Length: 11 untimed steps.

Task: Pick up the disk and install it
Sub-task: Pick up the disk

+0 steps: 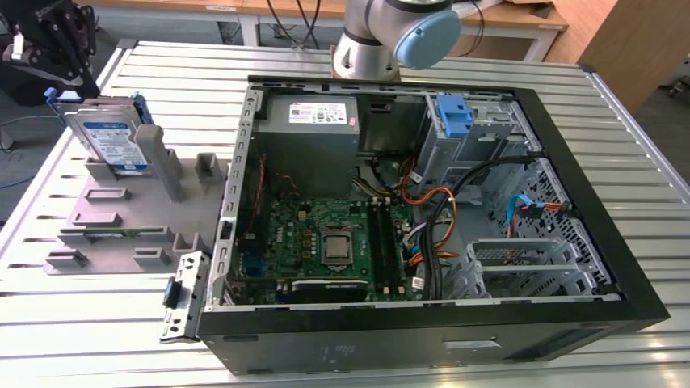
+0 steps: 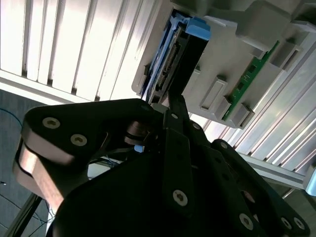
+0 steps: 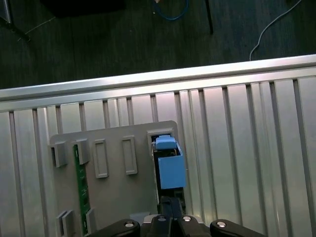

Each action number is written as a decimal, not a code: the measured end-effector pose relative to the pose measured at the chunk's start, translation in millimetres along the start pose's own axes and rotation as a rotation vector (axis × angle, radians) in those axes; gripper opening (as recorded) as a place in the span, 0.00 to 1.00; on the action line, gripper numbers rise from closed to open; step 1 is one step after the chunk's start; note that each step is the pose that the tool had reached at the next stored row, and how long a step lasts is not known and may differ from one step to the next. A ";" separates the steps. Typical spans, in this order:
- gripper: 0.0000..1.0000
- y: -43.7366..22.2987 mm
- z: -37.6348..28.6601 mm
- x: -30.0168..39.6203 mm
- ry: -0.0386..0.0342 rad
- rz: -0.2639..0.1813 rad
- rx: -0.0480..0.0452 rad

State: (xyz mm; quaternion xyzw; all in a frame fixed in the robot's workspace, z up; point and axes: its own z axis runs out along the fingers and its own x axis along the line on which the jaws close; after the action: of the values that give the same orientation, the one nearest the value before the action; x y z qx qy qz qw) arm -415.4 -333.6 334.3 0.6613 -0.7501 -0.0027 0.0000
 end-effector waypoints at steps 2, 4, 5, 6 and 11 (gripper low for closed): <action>0.11 0.0 0.5 0.0 0.0000 -0.008 0.0001; 0.11 0.2 0.9 0.1 0.0001 -0.021 0.0001; 0.11 0.2 1.0 0.1 0.0002 -0.028 0.0000; 0.11 0.2 1.1 0.1 0.0002 -0.034 0.0001; 0.11 -0.1 1.4 0.4 -0.0001 -0.054 0.0002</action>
State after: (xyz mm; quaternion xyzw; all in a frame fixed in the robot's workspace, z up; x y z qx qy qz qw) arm -415.4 -334.0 332.9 0.6814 -0.7319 -0.0026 -0.0002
